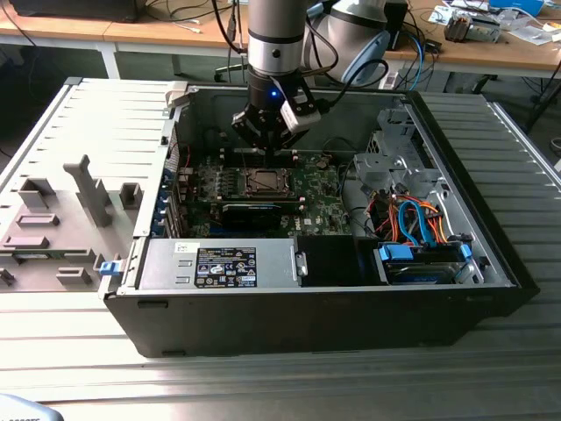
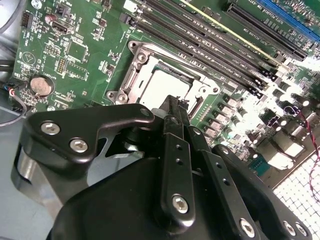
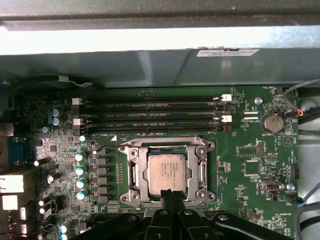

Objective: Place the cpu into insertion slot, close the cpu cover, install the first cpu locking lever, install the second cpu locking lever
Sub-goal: 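Install the first cpu locking lever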

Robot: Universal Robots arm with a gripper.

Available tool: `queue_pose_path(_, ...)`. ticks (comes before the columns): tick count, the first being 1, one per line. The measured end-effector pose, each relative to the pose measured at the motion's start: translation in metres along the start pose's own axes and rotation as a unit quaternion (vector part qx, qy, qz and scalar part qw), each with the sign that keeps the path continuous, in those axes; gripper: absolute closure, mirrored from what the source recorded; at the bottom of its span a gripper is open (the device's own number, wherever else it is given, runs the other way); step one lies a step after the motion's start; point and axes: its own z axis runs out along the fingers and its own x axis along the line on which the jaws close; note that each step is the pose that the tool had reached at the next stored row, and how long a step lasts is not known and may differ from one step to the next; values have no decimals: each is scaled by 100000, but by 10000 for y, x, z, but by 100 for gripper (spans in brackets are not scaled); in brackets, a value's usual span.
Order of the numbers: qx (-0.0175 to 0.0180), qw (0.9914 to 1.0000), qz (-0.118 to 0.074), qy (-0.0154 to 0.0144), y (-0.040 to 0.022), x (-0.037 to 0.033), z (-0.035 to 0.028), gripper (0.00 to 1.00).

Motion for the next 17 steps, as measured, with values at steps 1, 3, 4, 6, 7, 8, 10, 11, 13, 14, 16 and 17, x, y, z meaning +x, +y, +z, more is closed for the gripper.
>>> queue_pose_path(1, -1, 100000, -69, -2, 0, 0, 0, 89)
queue_pose_path(3, -3, 100000, -221, -5, 0, 0, 0, 89)
queue_pose_path(4, -3, 100000, -303, -11, 0, 0, 0, 89)
queue_pose_path(6, -4, 99999, -482, -15, 0, 0, 0, 89)
queue_pose_path(7, -5, 99998, -583, -22, 0, 0, 0, 89)
queue_pose_path(8, -4, 99998, -654, -27, 0, 0, 0, 89)
queue_pose_path(10, -7, 99997, -817, -34, 0, 0, 0, 89)
queue_pose_path(11, -7, 99996, -918, -36, 0, 0, 0, 89)
queue_pose_path(13, -10, 99994, -1057, -43, 0, 0, 0, 89)
queue_pose_path(14, -7, 99994, -1133, -45, 0, 0, 0, 89)
queue_pose_path(16, -10, 99992, -1297, -53, 0, 0, 0, 89)
queue_pose_path(17, -10, 99991, -1377, -57, 0, 0, 0, 89)
